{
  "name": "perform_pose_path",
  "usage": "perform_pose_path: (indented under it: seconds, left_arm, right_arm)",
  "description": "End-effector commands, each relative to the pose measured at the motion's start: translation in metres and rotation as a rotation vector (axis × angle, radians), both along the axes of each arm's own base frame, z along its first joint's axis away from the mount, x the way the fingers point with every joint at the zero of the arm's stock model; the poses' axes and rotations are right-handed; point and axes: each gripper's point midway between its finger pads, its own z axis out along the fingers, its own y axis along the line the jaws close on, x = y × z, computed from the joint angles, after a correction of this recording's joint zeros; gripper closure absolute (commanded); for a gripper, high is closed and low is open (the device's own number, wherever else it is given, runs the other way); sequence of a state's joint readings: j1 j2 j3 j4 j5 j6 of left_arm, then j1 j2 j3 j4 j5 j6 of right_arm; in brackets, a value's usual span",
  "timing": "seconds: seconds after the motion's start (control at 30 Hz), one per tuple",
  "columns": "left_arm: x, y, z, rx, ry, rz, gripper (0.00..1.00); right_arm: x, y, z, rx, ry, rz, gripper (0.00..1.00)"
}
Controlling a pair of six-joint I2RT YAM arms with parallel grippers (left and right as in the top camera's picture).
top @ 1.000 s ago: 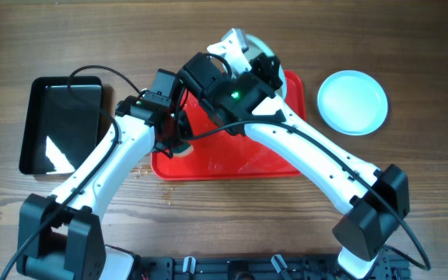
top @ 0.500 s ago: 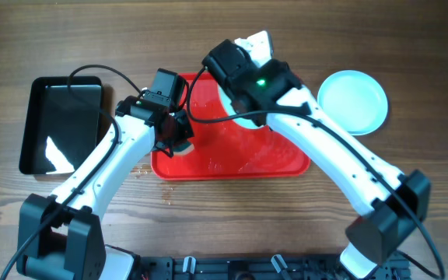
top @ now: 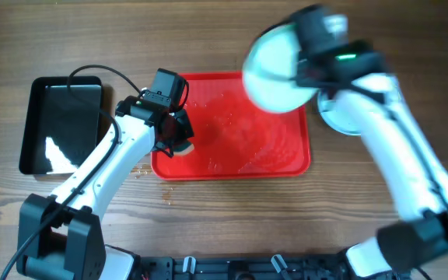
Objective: Clean dirty plates on tray and stack at the side
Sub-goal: 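Carry the plate right and set it on the plate stack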
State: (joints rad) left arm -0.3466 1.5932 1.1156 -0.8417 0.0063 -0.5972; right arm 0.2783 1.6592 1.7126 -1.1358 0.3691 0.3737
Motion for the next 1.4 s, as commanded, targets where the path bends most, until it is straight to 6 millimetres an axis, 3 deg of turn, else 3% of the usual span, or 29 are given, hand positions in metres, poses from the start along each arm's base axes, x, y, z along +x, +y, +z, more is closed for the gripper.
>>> perform_pose_path:
  seconds: [0.0,0.07,0.23,0.43,0.6,1.03,1.07,1.17,1.27,1.37]
  left_arm:
    - [-0.002,-0.002,-0.003,-0.004,0.012,0.007,0.96]
    - [-0.002,-0.002,-0.003,-0.004,0.012,0.007,0.96]
    - [-0.002,-0.002,-0.003,-0.004,0.012,0.007,0.96]
    - [-0.002,-0.002,-0.003,-0.004,0.011,0.007,0.96]
    - [-0.001,-0.002,-0.003,-0.005,0.009,0.008,0.96]
    - [-0.001,-0.002,-0.003,-0.005,0.009,0.007,0.96]
    - [-0.001,-0.002,-0.003,-0.005,0.009,0.007,0.96]
    - [-0.001,-0.002,-0.003,-0.005,0.009,0.007,0.96]
    - [-0.001,-0.002,-0.003,-0.005,0.009,0.007,0.96]
    - [-0.001,-0.002,-0.003,-0.005,0.009,0.007,0.96]
  right_arm:
    - [0.0,-0.058,0.004,0.28,-0.009,-0.138,0.95]
    - [-0.002,-0.086,-0.017,0.37,0.02,-0.207,0.95]
    - [-0.008,-0.133,-0.08,0.517,0.037,-0.303,0.96]
    - [-0.017,-0.153,-0.13,0.57,0.012,-0.353,0.96]
    - [-0.025,-0.162,-0.148,0.537,0.019,-0.426,0.96]
    - [-0.031,-0.177,-0.163,0.46,0.052,-0.492,0.96]
    - [-0.032,-0.177,-0.165,0.464,0.059,-0.5,0.86]
    - [-0.033,-0.175,-0.167,0.481,0.065,-0.521,0.21]
    - [-0.03,-0.169,-0.165,0.515,0.062,-0.493,0.06]
    - [-0.021,-0.138,-0.149,0.681,0.044,-0.394,0.01]
